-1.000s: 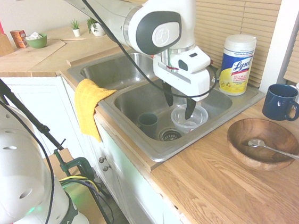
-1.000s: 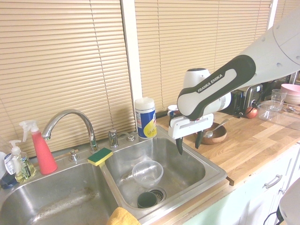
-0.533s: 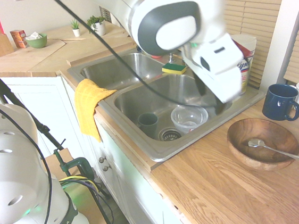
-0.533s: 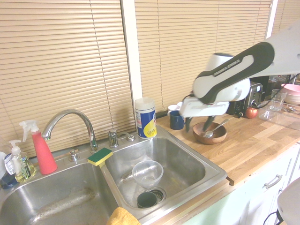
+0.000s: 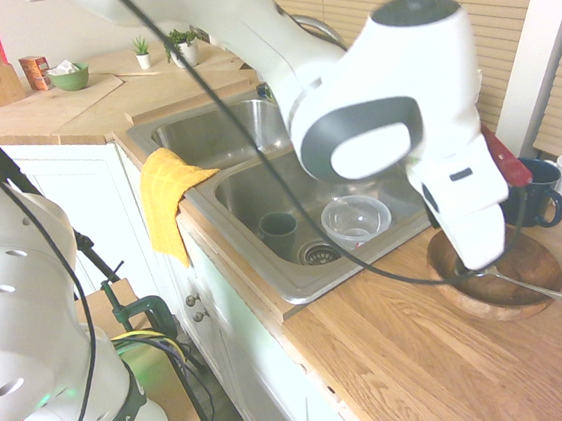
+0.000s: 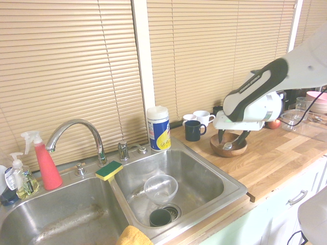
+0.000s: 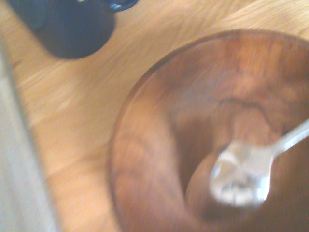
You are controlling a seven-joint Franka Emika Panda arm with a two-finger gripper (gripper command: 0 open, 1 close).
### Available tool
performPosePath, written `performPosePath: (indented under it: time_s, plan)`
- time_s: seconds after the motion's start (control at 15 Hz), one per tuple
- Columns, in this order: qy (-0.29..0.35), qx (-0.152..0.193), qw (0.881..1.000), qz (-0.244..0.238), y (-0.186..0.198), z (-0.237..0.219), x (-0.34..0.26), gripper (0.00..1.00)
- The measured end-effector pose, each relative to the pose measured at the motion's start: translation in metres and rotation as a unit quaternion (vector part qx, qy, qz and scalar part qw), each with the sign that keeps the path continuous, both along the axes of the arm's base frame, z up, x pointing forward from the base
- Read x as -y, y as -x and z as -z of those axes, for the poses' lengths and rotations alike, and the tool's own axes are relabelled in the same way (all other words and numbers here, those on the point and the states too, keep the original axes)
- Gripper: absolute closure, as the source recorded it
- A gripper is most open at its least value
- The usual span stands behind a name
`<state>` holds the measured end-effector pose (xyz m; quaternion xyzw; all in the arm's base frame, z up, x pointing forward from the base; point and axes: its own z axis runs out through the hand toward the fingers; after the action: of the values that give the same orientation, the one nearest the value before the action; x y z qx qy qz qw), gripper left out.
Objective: Put the spoon into the sink
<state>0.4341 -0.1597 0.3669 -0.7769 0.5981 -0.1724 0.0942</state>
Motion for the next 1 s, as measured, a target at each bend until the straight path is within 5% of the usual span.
performPosePath:
  time_s: [0.27,0.33,1.0]
  plan:
    - [0.003,0.012,1.0,0.024,-0.019,0.012,0.017,0.0]
    - [0.003,0.014,0.999,0.029,-0.021,0.012,0.021,1.0]
    - [0.007,0.018,0.996,0.082,-0.037,0.026,0.039,1.0]
